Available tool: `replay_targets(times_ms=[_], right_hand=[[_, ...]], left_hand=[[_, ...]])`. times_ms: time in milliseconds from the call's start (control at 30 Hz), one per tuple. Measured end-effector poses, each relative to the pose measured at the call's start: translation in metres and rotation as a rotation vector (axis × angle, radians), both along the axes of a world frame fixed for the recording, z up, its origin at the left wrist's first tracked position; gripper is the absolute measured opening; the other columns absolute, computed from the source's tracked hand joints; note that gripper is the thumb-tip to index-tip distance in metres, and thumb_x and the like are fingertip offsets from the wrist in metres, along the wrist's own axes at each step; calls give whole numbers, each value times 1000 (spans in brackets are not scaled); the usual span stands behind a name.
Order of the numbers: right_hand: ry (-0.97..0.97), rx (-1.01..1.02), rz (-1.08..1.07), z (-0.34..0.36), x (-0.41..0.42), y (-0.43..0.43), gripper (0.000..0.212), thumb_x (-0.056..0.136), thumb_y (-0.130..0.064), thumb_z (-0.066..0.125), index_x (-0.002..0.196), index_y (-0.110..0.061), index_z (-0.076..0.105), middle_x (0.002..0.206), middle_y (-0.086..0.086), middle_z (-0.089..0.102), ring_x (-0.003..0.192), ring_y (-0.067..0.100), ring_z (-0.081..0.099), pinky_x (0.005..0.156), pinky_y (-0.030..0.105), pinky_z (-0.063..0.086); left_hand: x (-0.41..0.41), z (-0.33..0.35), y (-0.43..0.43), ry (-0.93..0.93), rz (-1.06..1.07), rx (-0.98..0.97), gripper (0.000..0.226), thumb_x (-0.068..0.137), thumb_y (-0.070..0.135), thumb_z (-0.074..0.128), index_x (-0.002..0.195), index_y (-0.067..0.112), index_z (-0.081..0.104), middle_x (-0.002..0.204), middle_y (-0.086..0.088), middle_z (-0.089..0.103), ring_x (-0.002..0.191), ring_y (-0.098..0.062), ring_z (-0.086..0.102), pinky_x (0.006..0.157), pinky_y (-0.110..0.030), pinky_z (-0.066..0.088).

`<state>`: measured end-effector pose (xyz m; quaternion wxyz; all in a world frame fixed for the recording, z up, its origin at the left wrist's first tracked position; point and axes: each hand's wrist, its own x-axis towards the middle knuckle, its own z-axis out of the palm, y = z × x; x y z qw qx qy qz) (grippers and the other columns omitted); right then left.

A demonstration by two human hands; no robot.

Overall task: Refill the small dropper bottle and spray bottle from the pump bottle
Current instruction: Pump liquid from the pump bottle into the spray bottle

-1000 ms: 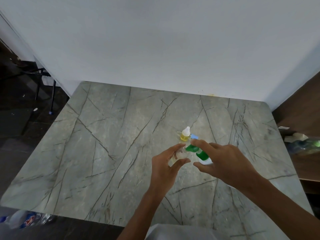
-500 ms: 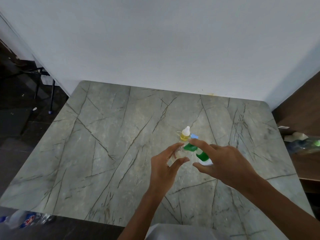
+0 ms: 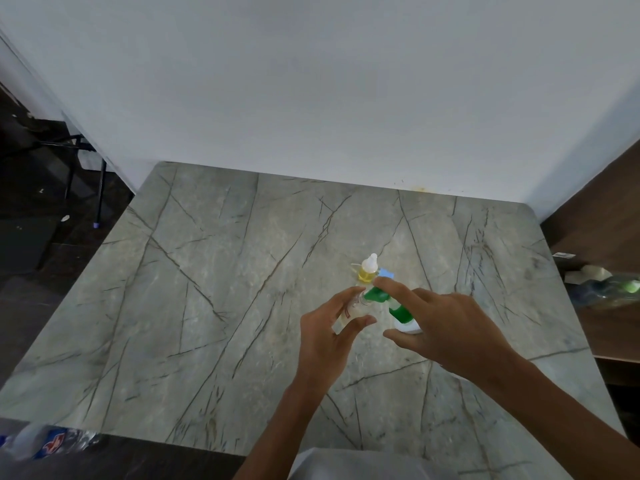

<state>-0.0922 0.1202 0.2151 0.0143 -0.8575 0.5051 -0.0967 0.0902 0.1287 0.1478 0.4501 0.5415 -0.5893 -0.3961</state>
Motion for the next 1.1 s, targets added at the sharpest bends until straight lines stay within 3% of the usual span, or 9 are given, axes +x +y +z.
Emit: replay_targets(times_ms=[133, 267, 500, 633, 800, 933, 1100], right_hand=[[4, 74, -19, -2, 0, 1, 81, 74, -55, 69, 136, -33, 22, 79, -4, 69, 47, 6, 53, 51, 20, 51], [-59, 76, -40, -2, 0, 0, 79, 68, -50, 77, 132, -30, 34, 76, -5, 69, 45, 0, 39, 46, 15, 46], [-100, 43, -29, -1, 1, 0, 71, 65, -48, 79, 122, -28, 43, 75, -6, 70, 48, -3, 41, 48, 11, 38], [-19, 121, -55, 1, 1, -1, 73, 74, -58, 66, 130, -36, 25, 81, -6, 69, 48, 3, 44, 52, 17, 47], [-6, 204, -52, 5, 1, 0, 76, 79, -64, 56, 135, -41, 10, 94, -7, 69, 54, 4, 48, 59, 12, 42], [6, 231, -57, 7, 3, 1, 74, 80, -61, 56, 139, -38, 18, 98, -7, 68, 59, 2, 47, 62, 10, 38], [-76, 158, -35, -2, 1, -1, 71, 72, -53, 72, 130, -32, 37, 83, -7, 71, 51, -2, 44, 55, 10, 41]], left_hand=[[-1, 0, 0, -10, -7, 2, 40, 79, 31, 77, 115, 37, 60, 108, 17, 69, 97, 4, 65, 80, -9, 51], [-1, 1, -1, -7, -14, 5, 41, 79, 30, 76, 115, 39, 58, 107, 24, 65, 98, 7, 64, 80, -8, 50], [-3, 0, 0, -28, -33, -2, 42, 79, 30, 76, 116, 37, 58, 107, 26, 63, 97, 8, 64, 78, -7, 50], [-2, -2, -1, -12, -24, 1, 41, 79, 33, 75, 116, 36, 59, 109, 18, 68, 98, 3, 66, 82, -13, 53], [0, -2, -1, -9, -15, 14, 40, 79, 34, 75, 116, 39, 59, 108, 20, 68, 99, 3, 65, 84, -16, 53], [0, -2, -1, -31, -18, 12, 40, 79, 38, 74, 114, 43, 57, 105, 29, 64, 98, 6, 65, 82, -11, 51], [0, -1, -1, -46, -25, -1, 41, 79, 32, 76, 115, 39, 58, 105, 29, 63, 96, 8, 64, 78, -8, 50]])
